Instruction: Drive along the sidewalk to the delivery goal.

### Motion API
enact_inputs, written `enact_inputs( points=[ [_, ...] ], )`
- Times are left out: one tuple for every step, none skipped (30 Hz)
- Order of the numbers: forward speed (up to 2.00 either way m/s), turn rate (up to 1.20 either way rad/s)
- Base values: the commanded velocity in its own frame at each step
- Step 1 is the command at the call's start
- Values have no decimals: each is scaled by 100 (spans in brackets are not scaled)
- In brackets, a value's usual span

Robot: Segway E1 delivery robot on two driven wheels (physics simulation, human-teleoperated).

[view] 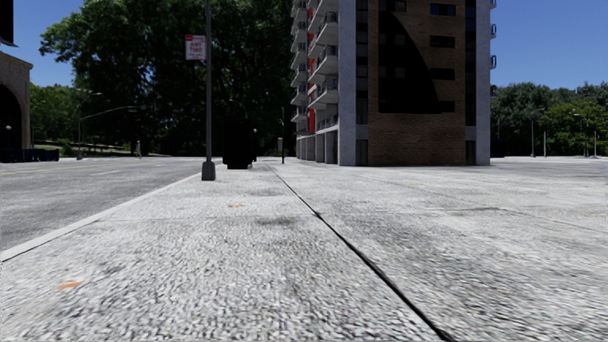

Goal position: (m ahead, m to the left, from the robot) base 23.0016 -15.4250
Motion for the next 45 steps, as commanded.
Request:
enact_inputs(
  points=[
    [200,-45],
    [200,-45],
    [200,-45],
    [200,-45],
    [200,-45],
    [200,-45],
    [200,-45],
    [200,-45],
    [200,-45],
    [200,-45],
    [200,-45],
    [200,-45],
    [200,-45],
    [200,-45],
    [200,-45],
    [200,-45],
    [200,-45],
    [200,-45],
    [200,-45],
    [200,-45],
    [200,-45],
    [200,-45],
    [200,-45],
    [200,-45],
    [200,-45],
    [200,-45],
    [200,-45],
    [200,-45],
    [200,-45],
    [200,-45],
    [200,-45],
    [200,-45],
    [200,-45],
    [200,-45],
    [200,-45],
    [200,-45],
    [200,-45],
    [200,-45],
    [200,-45],
    [200,-45],
    [200,-45],
    [200,-45],
    [200,-45],
    [200,-45],
    [200,-45]
  ],
)
